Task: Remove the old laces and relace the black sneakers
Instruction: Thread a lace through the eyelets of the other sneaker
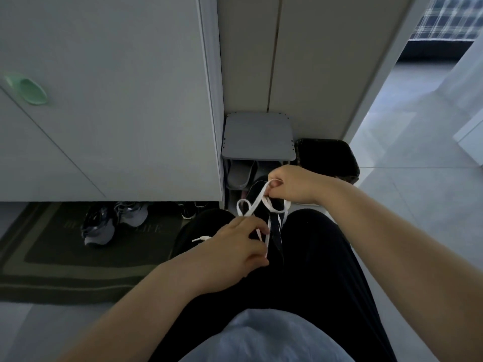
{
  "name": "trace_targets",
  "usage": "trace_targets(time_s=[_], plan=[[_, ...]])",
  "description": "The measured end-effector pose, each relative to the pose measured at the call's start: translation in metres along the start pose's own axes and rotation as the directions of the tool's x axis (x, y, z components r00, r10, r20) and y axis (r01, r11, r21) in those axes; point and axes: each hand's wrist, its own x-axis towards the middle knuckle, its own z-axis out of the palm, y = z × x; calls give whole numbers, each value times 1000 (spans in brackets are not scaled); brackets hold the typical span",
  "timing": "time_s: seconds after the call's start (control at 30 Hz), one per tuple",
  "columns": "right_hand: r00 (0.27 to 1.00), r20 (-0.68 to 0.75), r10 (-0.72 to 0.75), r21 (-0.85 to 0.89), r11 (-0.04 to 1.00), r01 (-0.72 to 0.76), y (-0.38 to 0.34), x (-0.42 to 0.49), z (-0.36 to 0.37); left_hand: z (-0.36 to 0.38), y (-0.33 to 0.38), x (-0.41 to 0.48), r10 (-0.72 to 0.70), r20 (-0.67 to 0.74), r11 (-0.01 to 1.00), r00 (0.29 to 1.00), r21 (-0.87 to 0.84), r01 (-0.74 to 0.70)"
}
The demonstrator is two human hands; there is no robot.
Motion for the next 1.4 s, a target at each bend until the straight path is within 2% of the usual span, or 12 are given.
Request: trace_targets(time_s=[0.1, 0.2, 0.3, 0.37, 0.43, 0.53, 0.63, 0.73, 0.97, 1.2, 1.3, 1.4], plan=[[999, -26, 19, 137, 990, -15, 11, 8, 1, -15, 9, -19, 102, 140, 959, 985, -276, -61], [998, -48, 38, 296, 955, -22, 15, 12, -4, -21, 12, -30, 82, 177, 830, 981, -557, 31], [984, -175, 6, 350, 935, 56, 9, 5, -15, -20, 2, -29, -180, -22, 681, 983, -724, 109], [961, -273, -43, 316, 940, 132, 3, -3, -24, -16, -9, -23, -395, -90, 632, 914, -749, 199], [959, -265, -97, 269, 948, 170, -6, -9, -27, -13, -16, -17, -521, -54, 644, 852, -679, 351], [983, -149, -106, 240, 961, 140, -10, -6, -15, -10, -13, -11, -532, 6, 785, 847, -370, 496], [997, -62, -53, 203, 977, 64, 3, 2, 4, -19, 0, -9, -448, 33, 891, 893, -60, 449], [999, -53, 1, 189, 982, 9, 18, 6, 15, -33, 15, -15, -317, 104, 948, 943, 72, 311], [995, -41, -88, 187, 978, 95, 24, 0, 21, -48, 26, -31, -243, 316, 968, 917, 142, 208], [989, -106, -107, 125, 985, 120, 18, -3, 27, -47, 28, -32, -169, 583, 986, 795, 90, 143], [991, -96, -98, 152, 982, 111, 16, -5, 27, -50, 26, -33, -167, 596, 986, 785, 89, 142], [981, -165, -99, 211, 968, 133, 22, -6, 31, -56, 25, -34, -45, 477, 999, 878, 16, 43]])
